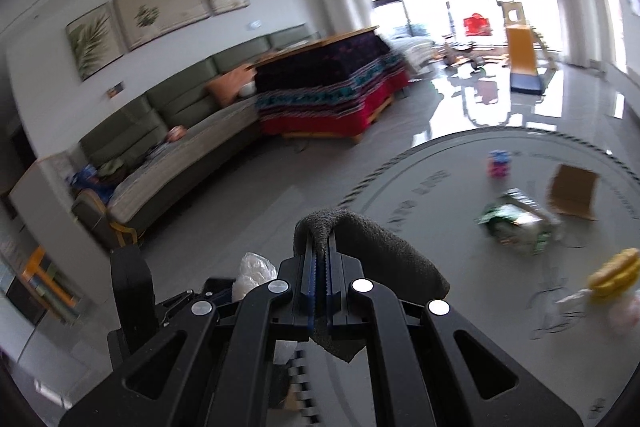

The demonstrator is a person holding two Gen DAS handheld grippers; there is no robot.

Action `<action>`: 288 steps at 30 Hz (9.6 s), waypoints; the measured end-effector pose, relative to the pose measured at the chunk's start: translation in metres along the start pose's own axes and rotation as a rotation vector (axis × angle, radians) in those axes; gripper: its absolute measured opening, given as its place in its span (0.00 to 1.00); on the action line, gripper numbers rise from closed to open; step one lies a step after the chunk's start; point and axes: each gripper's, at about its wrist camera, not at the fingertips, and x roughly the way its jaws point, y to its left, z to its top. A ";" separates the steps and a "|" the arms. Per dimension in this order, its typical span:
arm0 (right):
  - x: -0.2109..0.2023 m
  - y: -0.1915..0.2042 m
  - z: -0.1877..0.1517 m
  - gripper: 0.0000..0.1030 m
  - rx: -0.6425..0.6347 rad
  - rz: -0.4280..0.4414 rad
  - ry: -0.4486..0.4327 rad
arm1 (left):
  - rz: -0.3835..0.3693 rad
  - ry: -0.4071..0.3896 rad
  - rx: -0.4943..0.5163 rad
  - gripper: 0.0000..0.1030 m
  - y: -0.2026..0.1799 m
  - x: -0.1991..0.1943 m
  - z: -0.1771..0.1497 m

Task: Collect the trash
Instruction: 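Carry the grey cloth with the right tool while the left tool carries the clear bag to the trash bag, then open both tools over the trash bag to drop the cloth and plastic bag, then return both tools to the table toward the yellow sponge and green snack pack, then grasp the yellow sponge with the right tool, then grasp the green snack pack with the left tool, then carry the sponge with the right tool while the left tool carries the snack pack to the trash bag, then open both tools over the trash bag to drop the sponge and snack pack, then return both tools to the table toward the remaining plastic bag and wrapper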

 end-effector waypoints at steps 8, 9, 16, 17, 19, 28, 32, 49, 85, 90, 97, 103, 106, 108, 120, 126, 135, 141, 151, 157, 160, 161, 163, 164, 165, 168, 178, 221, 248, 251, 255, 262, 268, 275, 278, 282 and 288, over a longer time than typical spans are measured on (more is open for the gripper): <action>0.044 0.073 -0.017 0.04 -0.091 0.135 0.093 | 0.138 0.009 -0.142 0.51 0.076 -0.029 -0.035; 0.047 0.081 -0.020 0.04 -0.101 0.146 0.102 | 0.151 0.012 -0.161 0.51 0.083 -0.031 -0.040; 0.087 0.145 -0.040 0.04 -0.209 0.247 0.196 | 0.271 0.045 -0.301 0.51 0.147 -0.045 -0.076; 0.093 0.154 -0.044 0.04 -0.217 0.261 0.209 | 0.285 0.051 -0.316 0.51 0.154 -0.045 -0.079; 0.111 0.171 -0.050 0.04 -0.226 0.292 0.244 | 0.324 0.071 -0.365 0.52 0.176 -0.044 -0.087; 0.170 0.214 -0.058 0.54 -0.248 0.313 0.324 | 0.436 0.081 -0.557 0.94 0.233 -0.061 -0.109; 0.167 0.211 -0.060 0.54 -0.253 0.305 0.321 | 0.432 0.084 -0.564 0.94 0.231 -0.063 -0.112; 0.134 0.172 -0.044 0.54 -0.191 0.291 0.250 | 0.352 0.101 -0.423 0.94 0.186 -0.053 -0.093; -0.011 -0.117 -0.028 0.61 0.183 -0.168 0.057 | -0.094 0.154 0.077 0.94 -0.090 0.059 0.018; -0.025 -0.186 -0.033 0.61 0.324 -0.306 0.050 | -0.137 0.167 0.122 0.94 -0.124 0.078 0.028; -0.032 -0.276 -0.046 0.64 0.526 -0.494 0.059 | -0.177 0.202 0.173 0.94 -0.156 0.112 0.039; -0.013 -0.330 -0.053 0.64 0.610 -0.583 0.123 | -0.199 0.217 0.183 0.94 -0.172 0.138 0.052; -0.004 -0.341 -0.052 0.71 0.611 -0.613 0.130 | -0.196 0.218 0.165 0.94 -0.174 0.148 0.059; 0.002 -0.341 -0.046 0.76 0.592 -0.643 0.136 | -0.181 0.214 0.136 0.94 -0.175 0.155 0.064; 0.020 -0.379 -0.046 0.57 0.534 -0.835 0.230 | -0.108 0.221 -0.041 0.94 -0.194 0.192 0.115; 0.010 -0.382 -0.046 0.42 0.518 -0.694 0.172 | 0.009 0.296 -0.207 0.94 -0.204 0.226 0.121; -0.014 -0.356 -0.030 0.42 0.435 -0.603 0.087 | 0.165 0.332 -0.264 0.94 -0.222 0.255 0.123; -0.022 -0.351 -0.026 0.43 0.438 -0.578 0.059 | 0.126 0.402 -0.367 0.94 -0.223 0.268 0.124; -0.036 -0.342 -0.029 0.43 0.435 -0.564 0.034 | -0.047 0.383 -0.307 0.80 -0.232 0.279 0.120; -0.039 -0.326 -0.029 0.43 0.435 -0.528 0.027 | -0.163 0.395 -0.235 0.63 -0.233 0.266 0.117; -0.038 -0.311 -0.029 0.43 0.417 -0.522 0.031 | -0.161 0.378 -0.193 0.61 -0.227 0.249 0.109; -0.038 -0.307 -0.029 0.43 0.413 -0.520 0.033 | -0.165 0.375 -0.187 0.60 -0.224 0.242 0.106; -0.037 -0.297 -0.029 0.43 0.406 -0.519 0.034 | -0.167 0.372 -0.175 0.59 -0.222 0.234 0.101; -0.037 -0.293 -0.029 0.43 0.404 -0.518 0.034 | -0.169 0.369 -0.165 0.57 -0.219 0.226 0.098; -0.037 -0.288 -0.028 0.43 0.401 -0.517 0.034 | -0.169 0.367 -0.160 0.57 -0.220 0.224 0.098; -0.038 -0.273 -0.026 0.43 0.389 -0.512 0.033 | -0.179 0.359 -0.142 0.55 -0.205 0.209 0.087; -0.034 -0.213 -0.019 0.43 0.334 -0.459 0.036 | -0.219 0.315 -0.100 0.51 -0.171 0.149 0.059; 0.171 0.194 -0.053 0.74 -0.187 0.246 0.397 | 0.438 0.094 -0.577 0.94 0.209 -0.067 -0.078; 0.115 0.148 -0.045 0.76 -0.136 0.188 0.277 | 0.373 0.081 -0.503 0.94 0.164 -0.055 -0.053; 0.102 0.126 -0.041 0.76 -0.102 0.156 0.254 | 0.333 0.079 -0.460 0.94 0.143 -0.050 -0.041; 0.086 0.095 -0.037 0.76 -0.043 0.108 0.233 | 0.277 0.071 -0.387 0.94 0.108 -0.043 -0.024; 0.056 0.026 -0.031 0.76 0.050 -0.013 0.189 | 0.170 0.073 -0.279 0.94 0.046 -0.019 0.008; 0.031 -0.035 -0.034 0.76 0.130 -0.124 0.165 | 0.083 0.100 -0.192 0.94 -0.008 0.009 0.024; -0.005 -0.108 -0.038 0.76 0.224 -0.257 0.126 | -0.009 0.143 -0.093 0.94 -0.074 0.041 0.038; -0.023 -0.139 -0.042 0.76 0.268 -0.314 0.099 | -0.040 0.163 -0.057 0.94 -0.101 0.055 0.044; -0.047 -0.182 -0.051 0.76 0.351 -0.367 0.080 | -0.073 0.180 -0.015 0.94 -0.133 0.071 0.049; -0.074 -0.230 -0.068 0.76 0.418 -0.466 0.081 | -0.129 0.216 0.046 0.94 -0.178 0.095 0.051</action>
